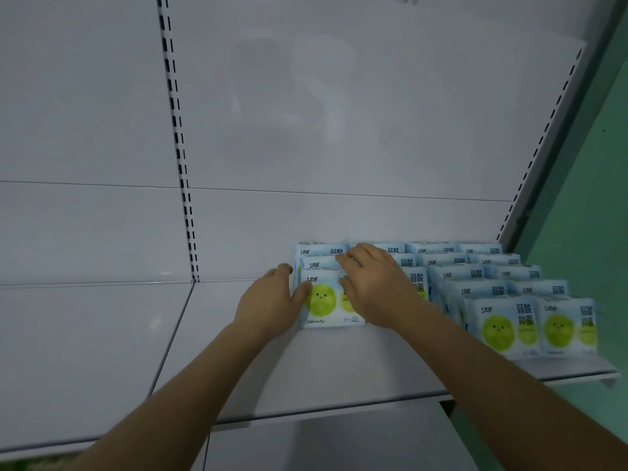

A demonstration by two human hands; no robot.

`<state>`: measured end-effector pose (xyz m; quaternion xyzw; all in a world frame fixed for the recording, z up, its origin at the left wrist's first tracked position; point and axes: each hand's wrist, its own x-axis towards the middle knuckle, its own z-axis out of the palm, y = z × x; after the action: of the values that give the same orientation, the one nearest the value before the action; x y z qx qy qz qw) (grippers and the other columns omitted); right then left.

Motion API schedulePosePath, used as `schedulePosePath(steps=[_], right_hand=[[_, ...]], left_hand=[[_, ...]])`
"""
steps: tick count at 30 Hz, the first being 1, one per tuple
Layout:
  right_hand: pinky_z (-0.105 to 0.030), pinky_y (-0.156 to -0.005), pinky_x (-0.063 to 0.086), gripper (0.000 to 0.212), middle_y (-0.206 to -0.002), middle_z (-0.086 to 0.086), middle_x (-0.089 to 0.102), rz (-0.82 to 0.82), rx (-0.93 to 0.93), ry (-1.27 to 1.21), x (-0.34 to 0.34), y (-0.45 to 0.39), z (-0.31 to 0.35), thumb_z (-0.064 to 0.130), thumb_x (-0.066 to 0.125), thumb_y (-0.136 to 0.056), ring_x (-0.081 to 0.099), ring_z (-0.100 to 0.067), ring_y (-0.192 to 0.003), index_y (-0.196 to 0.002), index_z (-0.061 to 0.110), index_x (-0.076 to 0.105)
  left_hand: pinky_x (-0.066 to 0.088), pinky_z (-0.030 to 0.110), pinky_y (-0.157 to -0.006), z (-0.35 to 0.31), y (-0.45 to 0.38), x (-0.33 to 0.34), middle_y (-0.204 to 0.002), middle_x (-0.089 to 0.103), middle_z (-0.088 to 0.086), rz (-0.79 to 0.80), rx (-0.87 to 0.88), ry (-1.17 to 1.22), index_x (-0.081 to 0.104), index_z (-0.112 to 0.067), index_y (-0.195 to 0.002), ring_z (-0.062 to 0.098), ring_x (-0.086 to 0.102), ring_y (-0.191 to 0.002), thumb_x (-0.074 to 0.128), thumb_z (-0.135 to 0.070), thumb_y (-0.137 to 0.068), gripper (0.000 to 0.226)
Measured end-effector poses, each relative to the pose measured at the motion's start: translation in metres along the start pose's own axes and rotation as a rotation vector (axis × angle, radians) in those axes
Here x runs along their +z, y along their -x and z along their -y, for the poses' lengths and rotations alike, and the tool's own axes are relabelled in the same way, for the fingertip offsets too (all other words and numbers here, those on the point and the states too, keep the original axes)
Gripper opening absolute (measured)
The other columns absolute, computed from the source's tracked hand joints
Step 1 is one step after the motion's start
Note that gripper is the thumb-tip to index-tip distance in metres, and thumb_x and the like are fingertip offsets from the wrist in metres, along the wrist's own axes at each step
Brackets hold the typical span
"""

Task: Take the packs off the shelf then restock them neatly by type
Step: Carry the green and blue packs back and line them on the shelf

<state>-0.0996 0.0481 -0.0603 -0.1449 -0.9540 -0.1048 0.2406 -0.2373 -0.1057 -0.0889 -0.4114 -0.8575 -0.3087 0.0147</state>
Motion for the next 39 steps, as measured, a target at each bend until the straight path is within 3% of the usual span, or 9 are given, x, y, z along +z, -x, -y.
schedulePosePath(steps=[4, 10, 14, 17, 19, 25, 31, 35, 39], right_hand=[[-0.050, -0.097, 0.049, 0.047, -0.112, -0.013, 0.066, 0.018, -0.007, 0.003, -0.013, 0.002, 0.002, 0.033, 0.040, -0.093, 0.060, -0.036, -0.111, -0.120, 0.005, 0.067], [-0.050, -0.101, 0.046, 0.059, -0.119, -0.012, 0.064, 0.011, -0.070, -0.014, -0.035, -0.011, 0.020, 0.042, 0.031, -0.091, 0.056, -0.036, -0.121, -0.125, 0.009, 0.064], [-0.051, -0.101, 0.046, 0.051, -0.120, -0.013, 0.065, -0.026, -0.176, -0.070, -0.042, -0.021, 0.043, 0.039, 0.040, -0.091, 0.056, -0.038, -0.120, -0.123, 0.008, 0.065], [-0.051, -0.110, 0.037, 0.047, -0.133, -0.015, 0.059, -0.051, -0.286, -0.110, -0.044, -0.024, 0.066, 0.036, 0.049, -0.095, 0.049, -0.037, -0.130, -0.132, 0.008, 0.060], [-0.050, -0.114, 0.032, 0.051, -0.139, -0.014, 0.055, -0.052, -0.345, -0.153, -0.044, -0.026, 0.085, 0.039, 0.045, -0.097, 0.043, -0.035, -0.136, -0.137, 0.010, 0.055], [-0.048, -0.118, 0.027, 0.070, -0.146, -0.012, 0.049, -0.050, -0.528, -0.302, -0.048, -0.025, 0.177, 0.051, 0.023, -0.093, 0.036, -0.033, -0.142, -0.143, 0.011, 0.050], [-0.045, -0.123, 0.013, 0.058, -0.158, -0.010, 0.033, -0.056, -0.760, -0.384, -0.072, -0.017, 0.295, 0.045, 0.039, -0.104, 0.018, -0.029, -0.150, -0.152, 0.015, 0.035], [-0.047, -0.121, 0.018, 0.062, -0.155, -0.010, 0.037, -0.051, -0.891, -0.425, -0.095, -0.001, 0.384, 0.048, 0.030, -0.099, 0.022, -0.030, -0.148, -0.151, 0.015, 0.037], [-0.050, -0.119, 0.022, 0.066, -0.150, -0.011, 0.044, -0.048, -0.985, -0.454, -0.114, 0.021, 0.472, 0.049, 0.020, -0.094, 0.027, -0.032, -0.145, -0.146, 0.015, 0.043]], left_hand=[[0.048, 0.042, -0.091, -0.002, 0.009, -0.009, -0.134, 0.054, 0.006, -0.142, 0.081, -0.063, 0.046, -0.015, -0.138, 0.029, 0.052, -0.119, 0.048, -0.048, -0.100, 0.051], [0.050, 0.044, -0.087, -0.002, 0.029, -0.030, -0.128, 0.059, 0.008, -0.303, 0.159, -0.266, 0.055, -0.012, -0.131, 0.032, 0.055, -0.115, 0.056, -0.041, -0.097, 0.045], [0.048, 0.044, -0.094, 0.003, 0.046, -0.055, -0.132, 0.059, 0.007, -0.380, 0.084, -0.352, 0.055, -0.013, -0.133, 0.029, 0.054, -0.120, 0.053, -0.043, -0.098, 0.047], [0.048, 0.045, -0.096, 0.012, 0.067, -0.073, -0.133, 0.059, 0.008, -0.428, 0.000, -0.409, 0.056, -0.013, -0.132, 0.030, 0.054, -0.122, 0.053, -0.044, -0.098, 0.046], [0.048, 0.046, -0.099, 0.021, 0.086, -0.086, -0.135, 0.057, 0.008, -0.456, -0.068, -0.454, 0.055, -0.014, -0.133, 0.030, 0.052, -0.124, 0.053, -0.044, -0.097, 0.047], [0.043, 0.050, -0.104, 0.058, 0.165, -0.131, -0.143, 0.051, 0.011, -0.518, -0.264, -0.605, 0.045, -0.013, -0.144, 0.033, 0.045, -0.133, 0.050, -0.047, -0.097, 0.058], [0.035, 0.048, -0.113, 0.096, 0.263, -0.192, -0.151, 0.043, 0.008, -0.541, -0.477, -0.719, 0.035, -0.018, -0.150, 0.029, 0.034, -0.141, 0.041, -0.051, -0.099, 0.061], [0.026, 0.047, -0.117, 0.122, 0.337, -0.237, -0.157, 0.033, 0.004, -0.553, -0.645, -0.757, 0.028, -0.022, -0.153, 0.026, 0.024, -0.146, 0.039, -0.052, -0.100, 0.062], [0.024, 0.048, -0.118, 0.148, 0.413, -0.276, -0.156, 0.035, 0.002, -0.562, -0.757, -0.792, 0.034, -0.024, -0.149, 0.025, 0.025, -0.146, 0.041, -0.050, -0.099, 0.056]])
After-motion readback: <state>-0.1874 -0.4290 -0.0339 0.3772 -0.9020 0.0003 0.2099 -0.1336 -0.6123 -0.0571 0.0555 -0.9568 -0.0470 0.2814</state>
